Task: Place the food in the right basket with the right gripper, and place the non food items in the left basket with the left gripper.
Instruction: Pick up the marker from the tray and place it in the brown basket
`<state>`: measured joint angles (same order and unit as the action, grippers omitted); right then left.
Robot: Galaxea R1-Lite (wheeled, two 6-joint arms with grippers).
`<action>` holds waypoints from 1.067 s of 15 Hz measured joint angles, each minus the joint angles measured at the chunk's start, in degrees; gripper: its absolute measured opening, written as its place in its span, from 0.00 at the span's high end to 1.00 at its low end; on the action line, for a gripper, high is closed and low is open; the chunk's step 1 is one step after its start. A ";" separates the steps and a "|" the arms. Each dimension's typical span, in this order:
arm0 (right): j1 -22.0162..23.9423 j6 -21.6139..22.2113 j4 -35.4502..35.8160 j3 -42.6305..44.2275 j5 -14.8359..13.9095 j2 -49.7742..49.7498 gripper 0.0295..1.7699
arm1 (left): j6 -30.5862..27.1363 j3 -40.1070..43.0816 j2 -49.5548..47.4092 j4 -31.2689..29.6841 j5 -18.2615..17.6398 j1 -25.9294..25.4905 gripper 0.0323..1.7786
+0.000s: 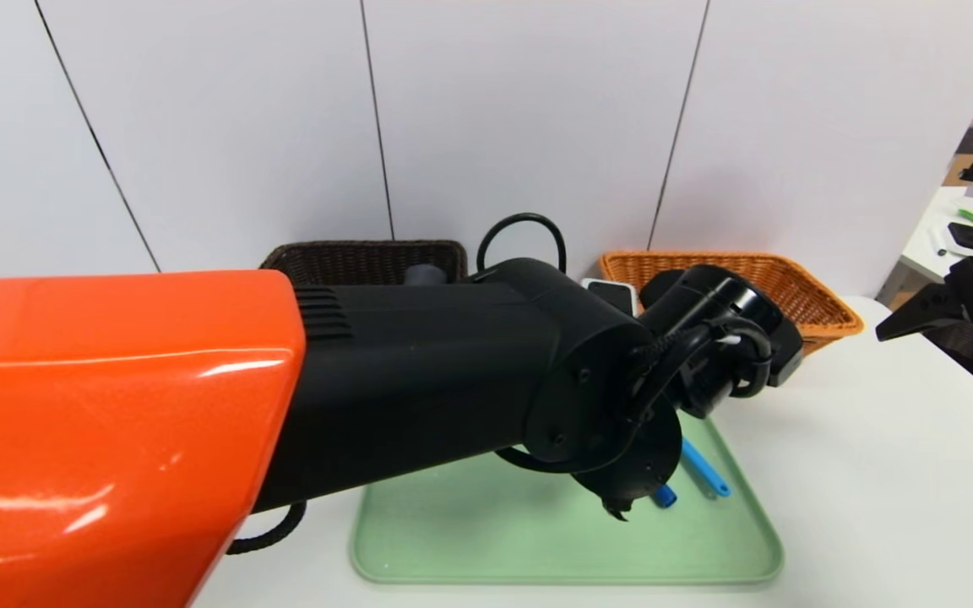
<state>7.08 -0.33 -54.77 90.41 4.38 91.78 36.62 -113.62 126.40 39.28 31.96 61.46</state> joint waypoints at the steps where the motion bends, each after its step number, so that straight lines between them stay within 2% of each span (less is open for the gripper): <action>1: 0.11 -0.05 0.01 -0.13 0.06 -0.20 0.04 | 1.22 -0.02 0.41 -0.55 0.00 0.33 0.05; 7: 0.22 -0.16 0.00 -0.44 0.30 -0.91 0.04 | 5.68 -0.05 1.82 -4.63 0.04 1.55 0.05; 16: -0.34 -0.16 -0.02 -2.29 1.16 -2.86 0.04 | 4.97 -0.02 6.18 -7.31 3.01 1.95 0.05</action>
<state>6.74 -0.49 -54.80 88.11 5.53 88.92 41.59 -113.64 132.58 31.96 34.97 63.42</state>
